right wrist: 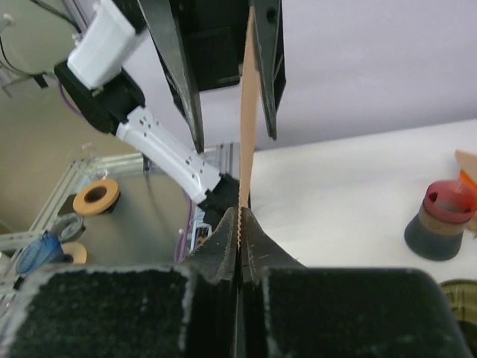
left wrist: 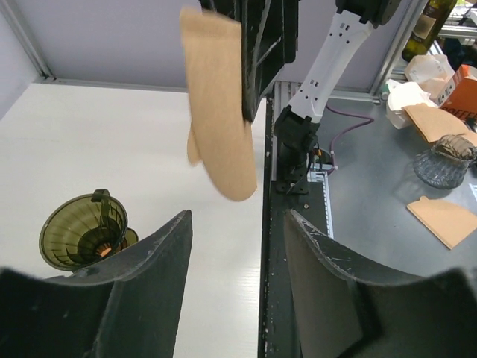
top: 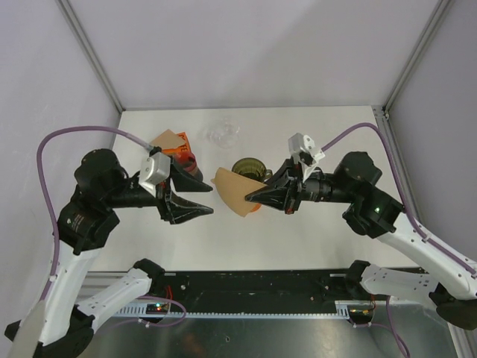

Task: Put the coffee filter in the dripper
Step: Place the coffee filter in the coffee dripper.

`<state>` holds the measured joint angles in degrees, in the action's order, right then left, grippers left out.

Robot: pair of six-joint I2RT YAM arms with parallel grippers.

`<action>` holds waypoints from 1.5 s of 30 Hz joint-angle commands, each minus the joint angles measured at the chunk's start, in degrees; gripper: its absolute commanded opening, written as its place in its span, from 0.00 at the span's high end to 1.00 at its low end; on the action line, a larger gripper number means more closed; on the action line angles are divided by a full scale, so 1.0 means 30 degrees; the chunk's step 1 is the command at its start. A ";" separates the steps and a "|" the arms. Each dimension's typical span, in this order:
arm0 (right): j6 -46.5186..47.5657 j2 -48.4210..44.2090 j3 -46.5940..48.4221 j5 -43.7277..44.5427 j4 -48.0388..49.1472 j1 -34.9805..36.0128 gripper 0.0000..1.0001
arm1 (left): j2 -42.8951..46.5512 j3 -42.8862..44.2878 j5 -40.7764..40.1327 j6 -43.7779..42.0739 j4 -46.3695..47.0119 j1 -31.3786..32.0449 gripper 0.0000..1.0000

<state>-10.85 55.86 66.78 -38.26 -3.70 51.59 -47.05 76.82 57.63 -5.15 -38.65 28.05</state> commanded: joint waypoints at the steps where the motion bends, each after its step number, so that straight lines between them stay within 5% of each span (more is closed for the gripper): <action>1: -0.0432 -0.0894 0.0825 0.2382 0.2886 0.0726 1.00 | 0.0852 -0.0674 -0.0516 0.1677 0.2204 0.0112 0.42; 10: -0.0370 0.0101 0.0825 0.3286 0.6839 0.2889 1.00 | 0.2390 -0.4656 0.0413 0.8177 1.0855 0.0112 0.35; 17: -0.0197 0.1447 0.0839 0.3720 0.8619 0.3681 1.00 | 0.2376 -0.5472 0.1075 1.0247 1.3964 0.0166 0.39; 25: -0.0088 0.1768 0.0825 0.3784 0.8701 0.3713 1.00 | 0.2898 -0.6040 0.1873 1.0746 1.4876 0.0170 0.57; 29: -0.0425 0.2140 0.0825 0.3422 0.8713 0.3705 1.00 | 0.2797 -0.6008 0.0749 1.1137 1.4904 0.0150 0.94; 34: -0.0485 0.2460 0.0825 0.3188 0.7565 0.3720 1.00 | 0.2868 -0.5801 -0.0422 1.1010 1.4216 0.0106 1.00; 41: 0.0979 0.1691 0.0825 0.4456 0.2883 0.3512 0.56 | 0.2800 -0.5016 -0.3451 0.6101 0.8203 0.0000 1.00; 45: 0.2200 0.1064 0.0825 0.4828 0.0366 0.3112 0.20 | 0.2452 -0.4422 -0.4319 0.2096 0.4561 0.0022 1.00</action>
<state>-8.71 62.13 67.18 -25.87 5.87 61.98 -38.74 59.94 49.89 14.83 -12.27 28.12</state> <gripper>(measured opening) 0.683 0.008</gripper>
